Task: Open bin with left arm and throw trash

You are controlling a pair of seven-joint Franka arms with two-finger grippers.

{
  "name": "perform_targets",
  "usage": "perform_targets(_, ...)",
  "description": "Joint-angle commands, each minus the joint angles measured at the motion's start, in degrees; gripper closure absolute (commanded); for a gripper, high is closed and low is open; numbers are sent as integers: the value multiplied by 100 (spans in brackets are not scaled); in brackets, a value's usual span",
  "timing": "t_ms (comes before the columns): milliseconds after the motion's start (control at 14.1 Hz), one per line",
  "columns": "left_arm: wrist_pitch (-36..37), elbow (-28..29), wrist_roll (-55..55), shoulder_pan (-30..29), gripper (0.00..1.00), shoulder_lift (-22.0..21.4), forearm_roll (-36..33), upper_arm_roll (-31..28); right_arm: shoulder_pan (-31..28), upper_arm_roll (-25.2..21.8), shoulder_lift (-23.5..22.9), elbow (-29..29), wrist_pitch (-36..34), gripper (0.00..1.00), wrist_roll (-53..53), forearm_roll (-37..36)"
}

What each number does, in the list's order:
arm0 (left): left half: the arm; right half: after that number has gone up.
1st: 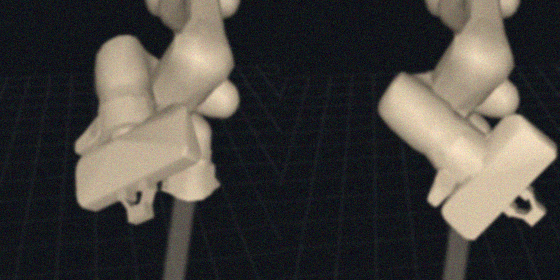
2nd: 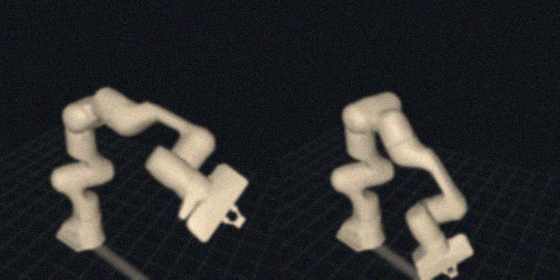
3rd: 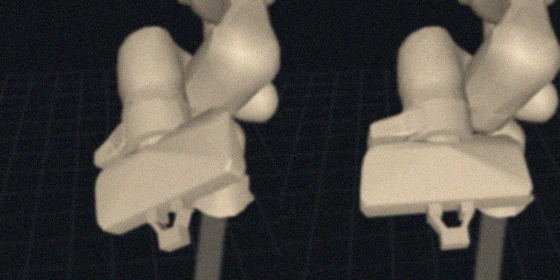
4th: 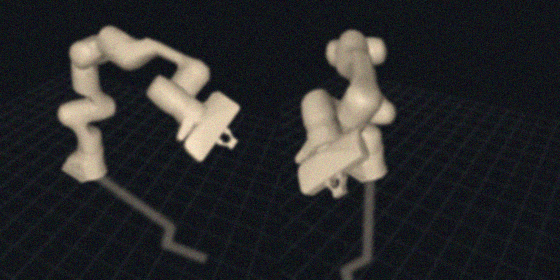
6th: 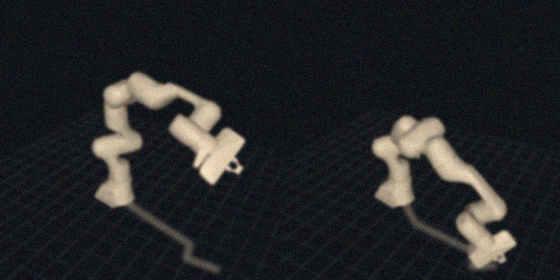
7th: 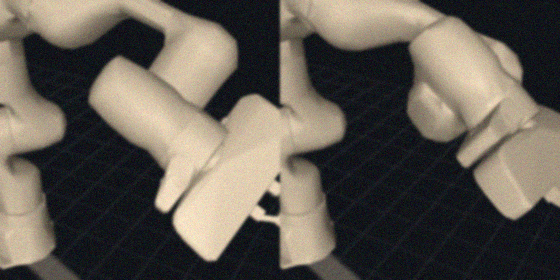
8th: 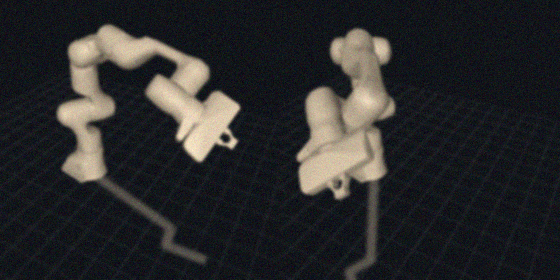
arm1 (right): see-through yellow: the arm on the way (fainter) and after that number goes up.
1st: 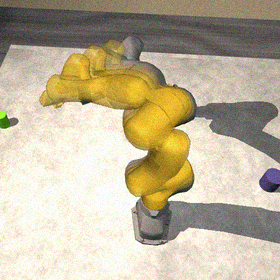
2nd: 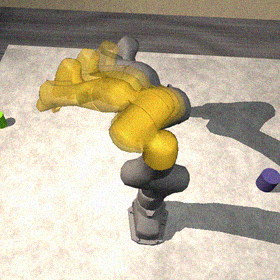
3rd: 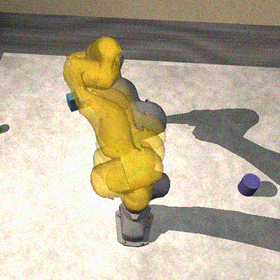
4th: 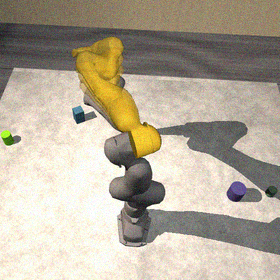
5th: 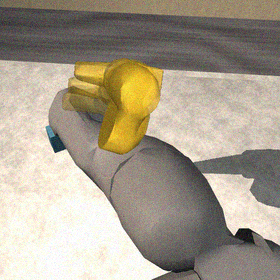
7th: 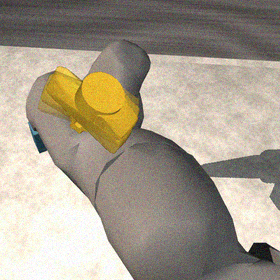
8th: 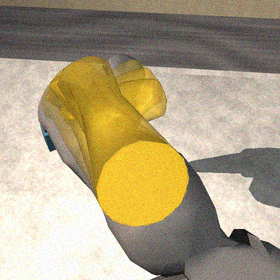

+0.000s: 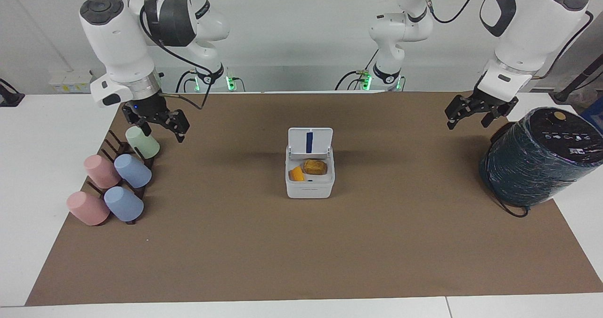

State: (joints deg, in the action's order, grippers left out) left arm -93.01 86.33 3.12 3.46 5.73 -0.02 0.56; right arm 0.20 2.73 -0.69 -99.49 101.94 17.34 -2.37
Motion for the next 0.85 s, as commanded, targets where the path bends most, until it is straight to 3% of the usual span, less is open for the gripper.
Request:
perform_targets(0,-59,227,-22,-3,0,-195,-95,-3,-143,52,236,-105,-323,0,-450,166)
perform_targets(782,-59,227,-14,-3,0,-195,-95,6,-82,70,236,-158,-228,0,-442,175)
